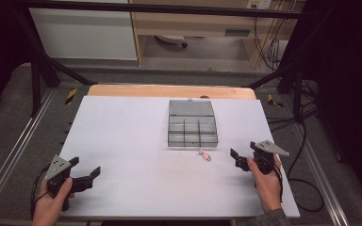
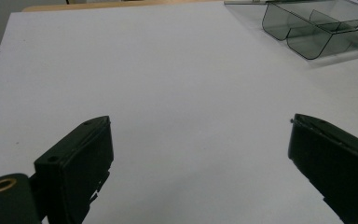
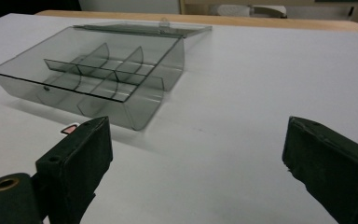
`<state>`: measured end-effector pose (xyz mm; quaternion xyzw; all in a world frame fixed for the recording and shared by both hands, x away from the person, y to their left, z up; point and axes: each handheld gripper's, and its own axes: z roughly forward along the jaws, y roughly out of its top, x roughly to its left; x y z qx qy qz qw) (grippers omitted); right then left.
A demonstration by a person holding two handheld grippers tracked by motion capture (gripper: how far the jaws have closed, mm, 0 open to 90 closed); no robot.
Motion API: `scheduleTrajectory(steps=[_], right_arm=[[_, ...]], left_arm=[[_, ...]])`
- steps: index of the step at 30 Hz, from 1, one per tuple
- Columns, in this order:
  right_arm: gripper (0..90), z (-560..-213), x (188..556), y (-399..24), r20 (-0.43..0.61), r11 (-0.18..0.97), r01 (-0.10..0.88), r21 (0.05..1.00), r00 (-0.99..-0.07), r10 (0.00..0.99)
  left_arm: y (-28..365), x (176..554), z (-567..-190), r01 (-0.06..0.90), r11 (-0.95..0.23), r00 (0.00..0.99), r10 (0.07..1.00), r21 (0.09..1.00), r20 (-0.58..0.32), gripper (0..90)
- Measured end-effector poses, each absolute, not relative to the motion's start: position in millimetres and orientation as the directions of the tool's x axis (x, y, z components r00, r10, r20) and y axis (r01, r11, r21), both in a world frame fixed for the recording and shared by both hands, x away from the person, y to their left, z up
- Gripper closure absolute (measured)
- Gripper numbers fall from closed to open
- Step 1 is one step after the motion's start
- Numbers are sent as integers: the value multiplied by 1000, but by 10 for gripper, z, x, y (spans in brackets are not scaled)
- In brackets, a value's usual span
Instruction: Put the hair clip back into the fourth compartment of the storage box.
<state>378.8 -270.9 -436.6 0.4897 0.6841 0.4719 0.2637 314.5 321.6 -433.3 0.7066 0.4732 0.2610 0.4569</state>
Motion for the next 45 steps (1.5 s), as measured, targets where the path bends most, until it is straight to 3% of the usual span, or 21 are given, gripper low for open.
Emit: scheduleTrajectory(steps=[3, 9, 16, 26, 32, 41, 45], right_arm=[[55, -4305, 3783, -2637, 81, 91, 393, 915, -401, 912], [100, -4216, 3851, -2563, 96, 108, 372, 922, -488, 867], [44, -4135, 3971, -2460, 107, 96, 388, 917, -470, 876], [81, -4250, 4013, -2226, 105, 133, 444, 886, -472, 875], [192, -4286, 3980, -2195, 120, 136, 474, 870, -471, 874], [518, -4422, 3949, -2129, 108, 214, 528, 822, -514, 851], [604, -4459, 3957, -2104, 120, 234, 544, 806, -536, 835]], left_arm=[[3204, 3171, -4331, 428, -134, 411, 909, 894, -61, 64], [3131, 3265, -4318, 394, -142, 389, 921, 908, -25, 64], [2935, 3429, -4292, 373, -158, 448, 894, 914, -28, 64], [3023, 3360, -4305, 388, -153, 451, 892, 909, -43, 59], [3055, 3333, -4311, 398, -149, 446, 894, 905, -49, 60], [3051, 3332, -4316, 403, -152, 449, 892, 902, -50, 59], [3048, 3316, -4315, 405, -165, 456, 889, 899, -42, 59]])
